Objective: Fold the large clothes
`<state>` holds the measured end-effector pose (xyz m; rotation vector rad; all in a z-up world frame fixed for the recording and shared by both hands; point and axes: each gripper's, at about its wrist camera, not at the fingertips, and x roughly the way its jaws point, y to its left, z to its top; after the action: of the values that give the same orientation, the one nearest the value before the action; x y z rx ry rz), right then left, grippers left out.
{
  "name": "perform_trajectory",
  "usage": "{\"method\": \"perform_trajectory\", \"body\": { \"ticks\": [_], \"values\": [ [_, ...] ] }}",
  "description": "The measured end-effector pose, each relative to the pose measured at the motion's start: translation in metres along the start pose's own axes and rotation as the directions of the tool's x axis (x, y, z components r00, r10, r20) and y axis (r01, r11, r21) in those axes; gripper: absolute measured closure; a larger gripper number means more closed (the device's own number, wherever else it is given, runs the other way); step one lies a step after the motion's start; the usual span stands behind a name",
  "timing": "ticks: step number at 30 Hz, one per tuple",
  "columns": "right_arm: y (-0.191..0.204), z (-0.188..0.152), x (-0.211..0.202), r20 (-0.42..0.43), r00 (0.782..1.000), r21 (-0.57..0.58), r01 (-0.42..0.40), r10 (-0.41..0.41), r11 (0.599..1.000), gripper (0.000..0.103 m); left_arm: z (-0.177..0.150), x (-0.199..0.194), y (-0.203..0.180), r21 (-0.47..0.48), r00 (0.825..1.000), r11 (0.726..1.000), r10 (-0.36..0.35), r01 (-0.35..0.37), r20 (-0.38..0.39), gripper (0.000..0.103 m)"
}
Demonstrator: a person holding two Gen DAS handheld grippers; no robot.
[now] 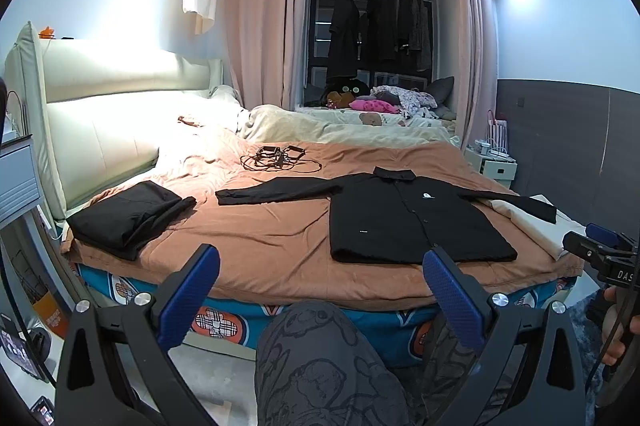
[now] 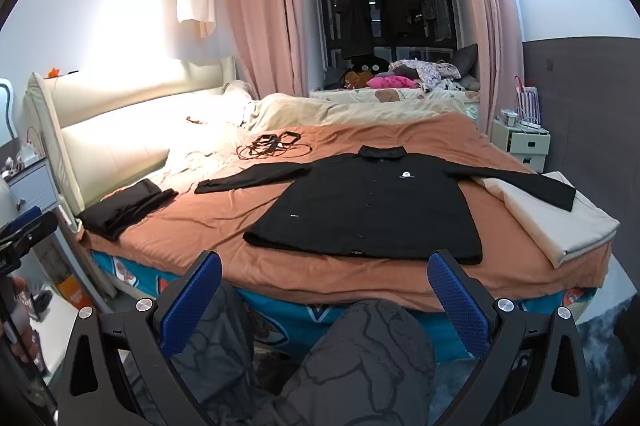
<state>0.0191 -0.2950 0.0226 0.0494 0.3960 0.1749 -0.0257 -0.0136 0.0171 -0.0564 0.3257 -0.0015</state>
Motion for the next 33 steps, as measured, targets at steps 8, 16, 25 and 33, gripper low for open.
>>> {"method": "perform_trajectory", "body": {
  "ticks": [8, 16, 25, 33],
  "values": [
    [0.0, -0.002, -0.002, 0.0, 1.0, 0.002, -0.006, 0.006, 1.0, 0.0, 0.0, 0.0, 0.001, 0.002, 1.0, 1.0, 0.003, -0.003, 0.001, 0.0],
    [-0.004, -0.002, -0.002, -0.008, 1.0, 0.01, -0.008, 0.008, 1.0, 0.0, -0.003, 0.0, 0.001, 0.003, 1.0, 1.0, 0.01, -0.01, 0.002, 0.0],
    [-0.002, -0.004, -0.005, 0.001, 1.0, 0.006, -0.016, 0.016, 1.0, 0.0, -0.005, -0.001, 0.005, 0.005, 1.0, 1.0, 0.013, -0.013, 0.006, 0.0],
    [0.0, -0.004, -0.005, 0.002, 1.0, 0.001, -0.018, 0.018, 1.0, 0.0, -0.01, -0.004, 0.009, 0.001, 1.0, 1.0, 0.02, -0.02, 0.008, 0.0]
  ]
}}
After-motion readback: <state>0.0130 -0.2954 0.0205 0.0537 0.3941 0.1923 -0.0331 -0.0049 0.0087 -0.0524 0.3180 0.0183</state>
